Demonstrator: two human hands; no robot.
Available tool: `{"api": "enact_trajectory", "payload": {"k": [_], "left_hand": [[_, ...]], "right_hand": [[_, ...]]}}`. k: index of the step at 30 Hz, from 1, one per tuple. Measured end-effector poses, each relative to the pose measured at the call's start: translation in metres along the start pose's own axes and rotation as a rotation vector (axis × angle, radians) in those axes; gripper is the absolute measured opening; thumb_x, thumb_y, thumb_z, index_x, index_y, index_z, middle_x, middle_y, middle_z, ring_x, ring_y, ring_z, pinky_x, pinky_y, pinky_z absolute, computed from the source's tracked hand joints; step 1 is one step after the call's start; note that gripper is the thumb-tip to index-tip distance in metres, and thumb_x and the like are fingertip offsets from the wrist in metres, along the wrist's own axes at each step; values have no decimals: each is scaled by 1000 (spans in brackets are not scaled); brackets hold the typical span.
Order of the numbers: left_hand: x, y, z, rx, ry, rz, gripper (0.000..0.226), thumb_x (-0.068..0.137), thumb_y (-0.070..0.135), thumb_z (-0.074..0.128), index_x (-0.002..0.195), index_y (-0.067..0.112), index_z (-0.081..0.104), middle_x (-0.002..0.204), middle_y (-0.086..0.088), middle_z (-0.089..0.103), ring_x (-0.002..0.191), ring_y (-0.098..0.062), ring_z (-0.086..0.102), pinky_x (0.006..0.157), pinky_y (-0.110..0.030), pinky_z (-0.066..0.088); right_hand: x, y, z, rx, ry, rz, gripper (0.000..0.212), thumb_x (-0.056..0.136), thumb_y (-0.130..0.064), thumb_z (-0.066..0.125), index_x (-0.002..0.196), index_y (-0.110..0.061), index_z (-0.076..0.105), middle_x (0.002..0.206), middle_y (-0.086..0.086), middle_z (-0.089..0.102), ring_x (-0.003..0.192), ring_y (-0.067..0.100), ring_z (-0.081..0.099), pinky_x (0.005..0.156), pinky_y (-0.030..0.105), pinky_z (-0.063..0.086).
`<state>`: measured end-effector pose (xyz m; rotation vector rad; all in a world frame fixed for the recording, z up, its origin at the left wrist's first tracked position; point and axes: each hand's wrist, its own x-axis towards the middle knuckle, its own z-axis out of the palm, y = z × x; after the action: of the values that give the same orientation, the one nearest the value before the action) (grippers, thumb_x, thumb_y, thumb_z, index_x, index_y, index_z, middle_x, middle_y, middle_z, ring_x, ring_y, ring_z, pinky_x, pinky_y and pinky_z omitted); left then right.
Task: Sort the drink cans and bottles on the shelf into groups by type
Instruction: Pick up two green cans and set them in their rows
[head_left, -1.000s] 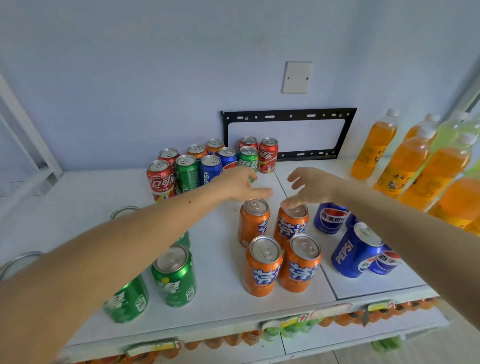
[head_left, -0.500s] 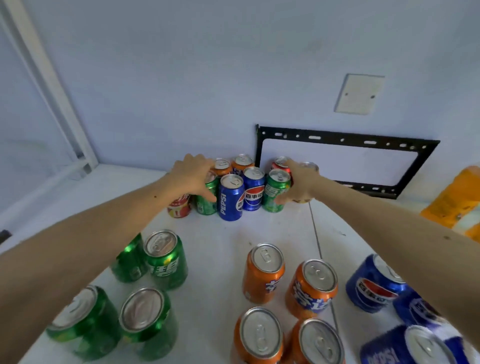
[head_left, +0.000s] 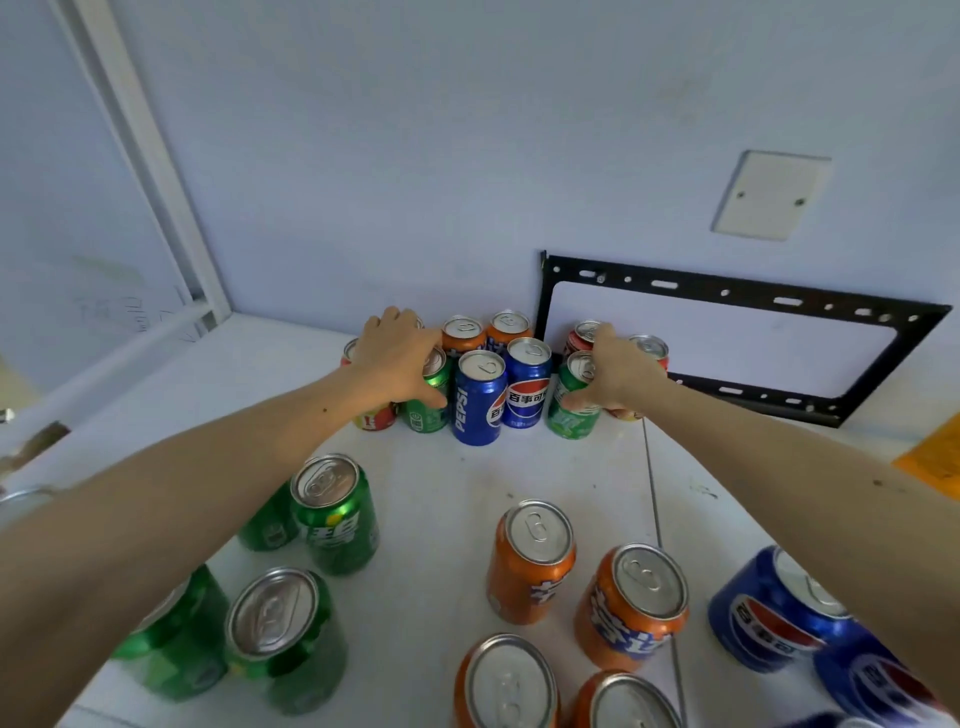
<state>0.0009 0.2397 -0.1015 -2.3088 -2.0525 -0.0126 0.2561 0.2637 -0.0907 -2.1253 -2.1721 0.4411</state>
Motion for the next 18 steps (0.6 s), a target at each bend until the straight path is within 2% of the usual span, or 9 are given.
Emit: {"api": "enact_trajectory", "payload": {"k": [2,4,6,9,14,18], "left_hand": [[-7,-2,-2,-68,6,-5,79,60,58,82,127,28,53,118,-7,51,109,-27,50,80,-35,40],[-15,-5,-10,-164,4,-12,75,59,54,84,125,31,55,113,-4,49,103,-26,55,73,-32,40],[-23,-12,-26,-248,-1,-2,71,59,51,86,122,31,58,106,0,45,100,-25,56,74,-33,44],[-40,-28,-61,-331,16,39,65,61,46,87,118,25,63,96,5,46,91,-19,53,76,-32,49],[-72,-80,-111,-458,63,65,63,66,37,87,120,18,63,85,16,42,82,-11,50,59,-18,41],[-99,-140,-123,-420,60,32,63,63,39,88,119,18,64,94,6,52,80,-11,54,61,-22,46]], "right_hand": [[-7,2,-4,0,-11,15,95,67,-38,85,137,-12,27,118,12,57,83,25,63,57,34,57],[-17,1,-15,-11,-50,29,93,66,-38,86,135,-14,28,115,13,56,79,27,67,58,37,60],[-28,-5,-32,-32,-107,24,85,64,-34,88,127,-11,36,109,16,60,73,30,71,62,43,61],[-51,-28,-65,-69,-199,-1,69,66,-27,88,117,-1,50,102,22,66,72,32,72,65,45,62],[-95,-104,-109,-57,-246,-107,55,65,-25,88,108,-4,60,94,18,72,74,30,73,62,36,61],[-115,-181,-102,52,-209,-212,52,70,-26,85,111,-5,61,91,16,73,76,28,73,64,36,61]]}}
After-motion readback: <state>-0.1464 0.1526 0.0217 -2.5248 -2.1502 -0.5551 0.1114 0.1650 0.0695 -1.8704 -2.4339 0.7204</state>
